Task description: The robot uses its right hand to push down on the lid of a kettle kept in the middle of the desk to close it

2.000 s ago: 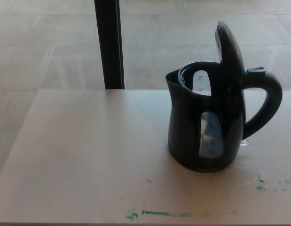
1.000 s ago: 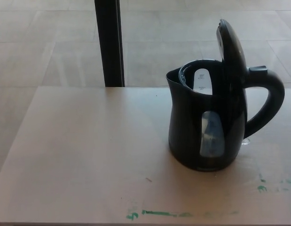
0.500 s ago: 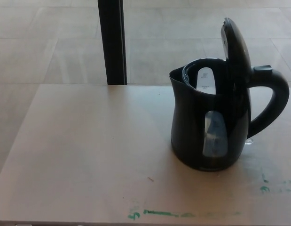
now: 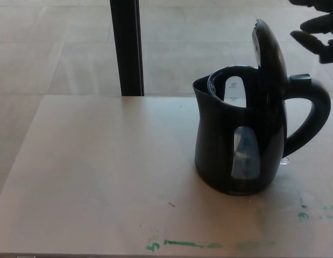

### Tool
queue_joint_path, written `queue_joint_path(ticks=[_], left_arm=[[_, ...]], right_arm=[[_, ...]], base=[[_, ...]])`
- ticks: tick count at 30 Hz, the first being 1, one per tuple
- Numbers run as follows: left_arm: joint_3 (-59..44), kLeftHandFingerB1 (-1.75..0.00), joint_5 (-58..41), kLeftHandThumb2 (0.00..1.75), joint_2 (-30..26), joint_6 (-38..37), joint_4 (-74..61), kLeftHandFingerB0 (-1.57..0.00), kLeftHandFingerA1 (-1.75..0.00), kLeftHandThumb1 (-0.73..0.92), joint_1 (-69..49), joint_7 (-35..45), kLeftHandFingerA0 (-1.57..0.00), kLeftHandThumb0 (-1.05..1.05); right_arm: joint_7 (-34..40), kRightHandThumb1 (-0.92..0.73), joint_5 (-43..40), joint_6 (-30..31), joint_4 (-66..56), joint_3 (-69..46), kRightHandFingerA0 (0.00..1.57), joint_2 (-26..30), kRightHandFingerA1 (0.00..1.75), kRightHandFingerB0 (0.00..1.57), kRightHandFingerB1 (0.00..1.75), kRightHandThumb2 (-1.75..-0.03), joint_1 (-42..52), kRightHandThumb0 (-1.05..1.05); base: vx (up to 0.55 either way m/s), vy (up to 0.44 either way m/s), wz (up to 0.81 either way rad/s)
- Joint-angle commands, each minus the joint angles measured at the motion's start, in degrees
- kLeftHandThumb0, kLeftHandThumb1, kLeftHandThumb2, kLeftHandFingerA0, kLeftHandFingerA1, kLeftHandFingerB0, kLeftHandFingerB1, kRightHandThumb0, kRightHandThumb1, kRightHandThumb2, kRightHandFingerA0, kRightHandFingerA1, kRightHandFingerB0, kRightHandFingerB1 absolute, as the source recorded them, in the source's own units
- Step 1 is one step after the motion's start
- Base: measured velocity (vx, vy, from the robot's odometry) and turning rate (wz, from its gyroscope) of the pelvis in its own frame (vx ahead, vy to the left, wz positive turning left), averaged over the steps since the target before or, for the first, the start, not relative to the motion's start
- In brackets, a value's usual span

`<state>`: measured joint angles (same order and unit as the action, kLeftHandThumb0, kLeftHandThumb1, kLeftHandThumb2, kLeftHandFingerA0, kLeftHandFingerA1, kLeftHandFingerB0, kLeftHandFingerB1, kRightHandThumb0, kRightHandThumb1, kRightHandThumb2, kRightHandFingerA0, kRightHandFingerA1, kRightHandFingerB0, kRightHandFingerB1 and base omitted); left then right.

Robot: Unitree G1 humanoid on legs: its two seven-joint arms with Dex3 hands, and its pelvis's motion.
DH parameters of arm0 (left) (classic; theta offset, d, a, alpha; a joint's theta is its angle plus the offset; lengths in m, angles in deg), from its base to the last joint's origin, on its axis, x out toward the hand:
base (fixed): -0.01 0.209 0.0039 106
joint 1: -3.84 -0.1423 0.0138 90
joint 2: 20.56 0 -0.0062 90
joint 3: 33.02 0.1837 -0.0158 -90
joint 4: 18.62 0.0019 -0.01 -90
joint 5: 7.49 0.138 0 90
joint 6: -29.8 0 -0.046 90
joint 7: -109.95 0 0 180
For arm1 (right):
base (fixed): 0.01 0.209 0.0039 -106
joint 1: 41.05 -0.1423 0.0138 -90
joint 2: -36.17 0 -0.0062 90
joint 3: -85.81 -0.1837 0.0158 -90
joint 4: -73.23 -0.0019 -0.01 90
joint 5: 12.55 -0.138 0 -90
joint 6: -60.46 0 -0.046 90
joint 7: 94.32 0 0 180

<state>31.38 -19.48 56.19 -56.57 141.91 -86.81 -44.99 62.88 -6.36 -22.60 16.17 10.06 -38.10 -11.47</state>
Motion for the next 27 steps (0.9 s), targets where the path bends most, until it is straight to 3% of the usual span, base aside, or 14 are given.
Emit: queue_joint_path(ticks=[1,5,6,8,9,10,12,13,15,18,21,25,26,27], left_arm=[[0.1,-0.36,-0.5,0.61,-1.3,0.4,0.0,-0.37,-0.54,0.68,-0.7,0.3,-0.52,-0.66],[0.6,-0.5,-0.1,0.92,-1.3,-0.3,0.3,-0.34,-0.62,0.57,-0.6,0.7,-0.48,-0.72],[0.0,-0.37,-0.7,0.6,-1.2,0.1,0.6,-0.39,-0.53,0.67,-0.3,0.4,-0.52,-0.66],[-0.4,-0.5,-1.2,0.9,-1.3,1.0,0.8,-0.32,-0.61,0.53,0.0,0.3,-0.46,-0.66],[-0.1,-0.37,-0.8,0.6,-1.3,0.3,1.2,-0.4,-0.51,0.67,0.0,0.4,-0.51,-0.65],[-0.4,-0.51,-1.1,0.91,-1.3,0.3,1.3,-0.37,-0.64,0.55,0.0,0.6,-0.5,-0.69],[-0.2,-0.39,-0.8,0.6,-1.3,0.5,1.3,-0.42,-0.58,0.66,0.5,-0.8,-0.55,-0.64],[0.0,-0.38,-0.7,0.6,-1.4,0.3,1.2,-0.4,-0.58,0.67,0.4,-0.5,-0.54,-0.64],[-0.1,-0.5,-0.9,0.91,-1.5,0.4,1.0,-0.32,-0.63,0.55,0.3,0.2,-0.48,-0.68],[0.6,-0.35,-0.2,0.61,-1.8,-0.1,0.8,-0.35,-0.51,0.69,0.1,0.4,-0.52,-0.66],[0.5,-0.48,-0.4,0.91,-2.0,0.5,0.8,-0.28,-0.62,0.54,0.1,0.0,-0.49,-0.66],[0.2,-0.35,-1.0,0.6,-2.2,0.2,1.4,-0.34,-0.5,0.68,0.2,0.7,-0.51,-0.64],[-0.1,-0.35,-1.2,0.6,-2.2,0.7,1.4,-0.36,-0.5,0.67,0.3,0.5,-0.51,-0.65],[0.4,-0.35,-0.7,0.61,-2.3,0.2,1.1,-0.34,-0.5,0.69,0.2,0.6,-0.51,-0.65]], right_arm=[[-0.7,-0.75,5.5,-2.7,1.1,2.8,0.27,-1.3,0.42,0.2,0.29,-0.63,-0.8,-0.79],[0.4,-0.75,9.4,-4.8,4.4,6.9,0.28,-3.6,0.46,0.22,0.32,-0.64,-2.7,-0.82],[0.8,-0.6,10.7,-3.9,4.4,8.1,0.27,-4.6,0.52,0.18,0.43,-0.98,-3.3,-0.83],[1.0,-0.75,10.9,-4.3,4.6,8.1,0.32,-5.1,0.41,0.26,0.29,-0.64,-3.3,-0.83],[1.2,-0.61,12.3,-4.8,4.8,9.1,0.28,-5.2,0.52,0.18,0.43,-1.0,-3.5,-0.84],[0.8,-0.79,13.4,-5.0,5.4,10.1,0.29,-5.4,0.43,0.23,0.3,-0.66,-4.0,-0.87],[-0.4,-0.62,14.5,-5.8,6.8,11.3,0.21,-5.7,0.51,0.16,0.42,-1.01,-4.9,-0.87],[0.0,-0.78,14.5,-6.5,7.5,11.4,0.28,-6.1,0.43,0.24,0.3,-0.65,-5.2,-0.88],[-0.4,-0.61,15.2,-6.4,8.1,11.8,0.22,-6.6,0.5,0.17,0.42,-1.0,-5.9,-0.88],[-1.3,-0.79,17.4,-8.5,7.6,13.8,0.24,-6.6,0.41,0.22,0.3,-0.65,-6.6,-0.85],[-2.6,-0.79,18.1,-8.8,7.7,14.6,0.2,-6.7,0.39,0.2,0.29,-0.65,-6.9,-0.84],[-4.5,-0.8,20.5,-7.8,5.4,16.9,0.23,-6.9,0.4,0.19,0.29,-0.66,-6.6,-0.86],[-4.8,-0.62,20.4,-7.3,4.2,16.8,0.19,-7.0,0.51,0.1,0.42,-1.01,-5.8,-0.85],[-5.6,-0.78,20.5,-7.1,2.9,17.2,0.25,-7.1,0.41,0.2,0.29,-0.64,-4.9,-0.83]], base=[[0.0,0.0,0.0],[0.0,0.0,0.0],[0.0,0.0,0.0],[0.0,0.0,0.0],[0.0,0.0,0.0],[0.0,0.0,0.0],[0.0,0.0,0.0],[0.0,0.0,0.0],[0.0,0.0,0.0],[0.0,0.0,0.0],[0.0,0.0,0.0],[0.0,0.0,0.0],[0.0,0.0,0.0],[0.0,0.0,0.0]])
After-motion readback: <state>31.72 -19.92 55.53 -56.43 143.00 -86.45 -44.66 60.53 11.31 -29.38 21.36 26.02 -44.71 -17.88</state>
